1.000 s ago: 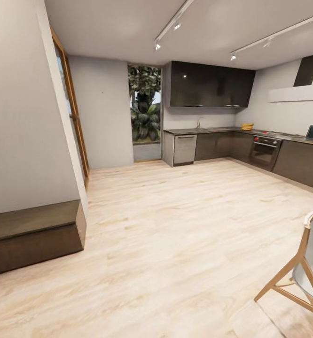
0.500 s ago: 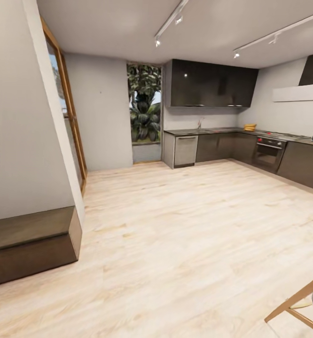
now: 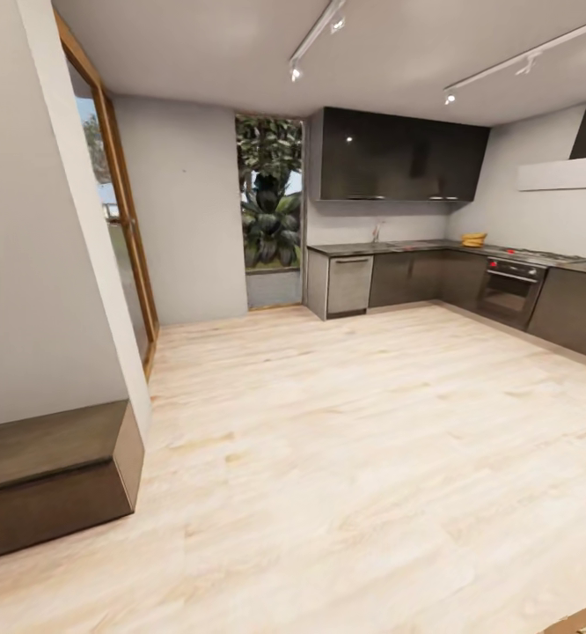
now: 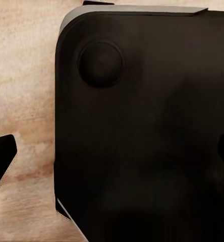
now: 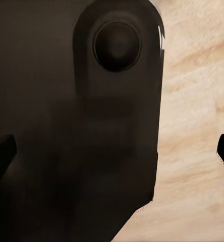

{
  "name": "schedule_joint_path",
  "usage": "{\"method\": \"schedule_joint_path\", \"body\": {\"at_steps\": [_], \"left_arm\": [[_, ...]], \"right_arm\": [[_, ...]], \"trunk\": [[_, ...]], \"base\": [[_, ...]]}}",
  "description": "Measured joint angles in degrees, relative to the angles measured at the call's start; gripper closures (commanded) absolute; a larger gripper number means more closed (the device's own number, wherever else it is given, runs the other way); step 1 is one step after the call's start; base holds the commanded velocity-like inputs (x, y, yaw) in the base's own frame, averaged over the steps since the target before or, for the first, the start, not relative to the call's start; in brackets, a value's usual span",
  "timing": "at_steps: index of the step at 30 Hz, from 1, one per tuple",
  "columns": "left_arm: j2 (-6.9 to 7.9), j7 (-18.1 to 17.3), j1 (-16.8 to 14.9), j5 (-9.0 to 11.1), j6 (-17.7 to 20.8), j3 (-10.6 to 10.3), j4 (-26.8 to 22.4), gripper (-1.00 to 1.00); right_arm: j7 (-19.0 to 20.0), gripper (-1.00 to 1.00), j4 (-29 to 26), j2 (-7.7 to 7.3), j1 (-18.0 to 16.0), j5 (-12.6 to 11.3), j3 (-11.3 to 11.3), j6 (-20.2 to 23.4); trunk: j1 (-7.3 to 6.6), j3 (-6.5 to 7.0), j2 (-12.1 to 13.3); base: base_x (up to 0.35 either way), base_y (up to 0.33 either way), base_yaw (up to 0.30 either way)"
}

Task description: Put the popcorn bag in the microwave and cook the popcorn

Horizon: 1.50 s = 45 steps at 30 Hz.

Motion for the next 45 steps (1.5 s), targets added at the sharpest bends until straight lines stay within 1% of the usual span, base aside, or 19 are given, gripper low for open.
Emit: {"method": "schedule_joint_path", "body": {"at_steps": [9,45], "left_arm": [[0.0,0.0,0.0,0.0,0.0,0.0,0.0,-1.0],[-0.03,0.0,0.0,-0.1,0.0,0.0,0.0,-1.0]], "right_arm": [[0.0,-1.0,0.0,0.0,0.0,0.5,0.2,-0.1],[0.1,-1.0,0.0,-0.07,0.0,0.5,0.4,-0.8]], "trunk": [[0.0,0.0,0.0],[0.0,0.0,0.0]], "base": [[0.325,0.0,0.0],[0.326,0.0,0.0]]}}
